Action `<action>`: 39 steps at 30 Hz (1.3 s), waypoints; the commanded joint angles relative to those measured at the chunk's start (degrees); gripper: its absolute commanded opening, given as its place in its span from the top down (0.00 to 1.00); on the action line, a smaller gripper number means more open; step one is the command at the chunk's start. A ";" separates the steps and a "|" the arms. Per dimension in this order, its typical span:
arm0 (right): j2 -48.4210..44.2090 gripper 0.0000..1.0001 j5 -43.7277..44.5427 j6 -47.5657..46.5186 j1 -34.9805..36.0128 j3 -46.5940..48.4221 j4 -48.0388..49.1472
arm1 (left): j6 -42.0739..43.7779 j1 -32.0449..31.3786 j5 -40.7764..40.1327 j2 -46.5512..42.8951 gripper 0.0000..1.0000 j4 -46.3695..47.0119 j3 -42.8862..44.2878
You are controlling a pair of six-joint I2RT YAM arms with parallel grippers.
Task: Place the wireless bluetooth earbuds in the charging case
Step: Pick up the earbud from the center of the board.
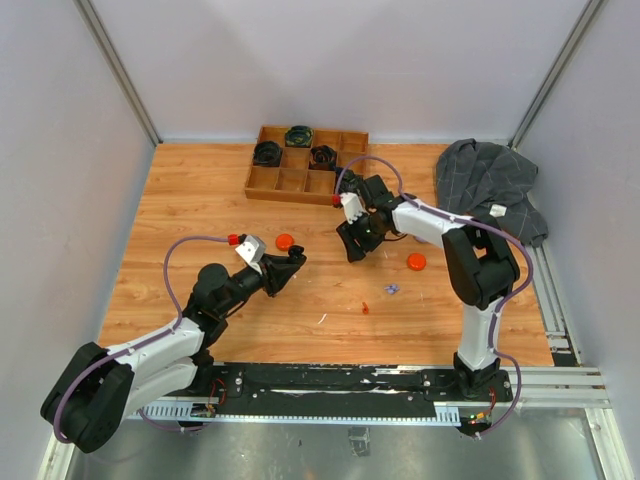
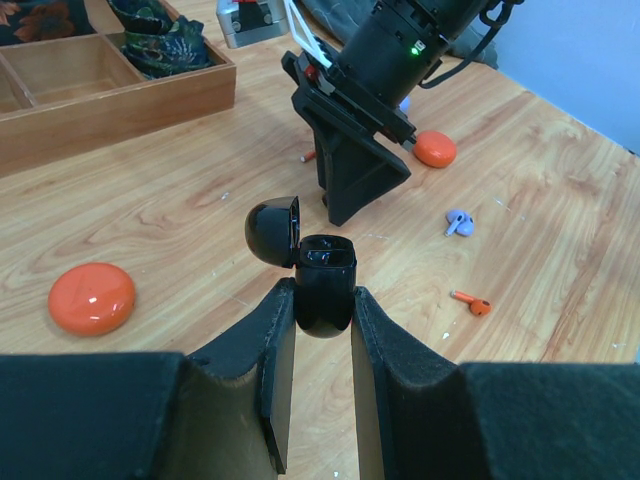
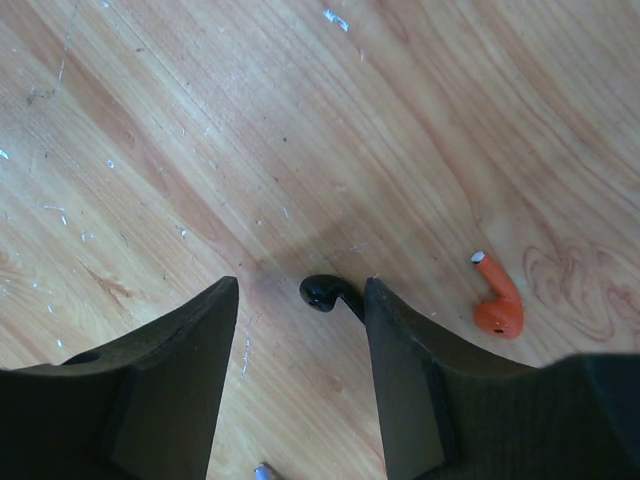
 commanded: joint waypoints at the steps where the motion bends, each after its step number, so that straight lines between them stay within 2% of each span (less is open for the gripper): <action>1: -2.03 0.47 0.69 2.19 -0.21 -2.64 -2.77 | 0.97 0.23 -0.21 -0.53 1.00 0.18 1.65; 5: -3.00 0.51 1.66 2.65 0.98 -2.96 -3.40 | 0.88 0.23 0.04 -0.53 1.00 0.17 1.72; 14: -2.01 0.55 9.64 4.96 2.35 -0.11 -3.74 | 0.97 0.23 -0.10 -0.80 1.00 0.01 1.64; 39: 4.38 0.74 18.87 4.53 6.89 5.64 -8.87 | 1.05 0.23 1.35 -0.63 1.00 0.94 1.47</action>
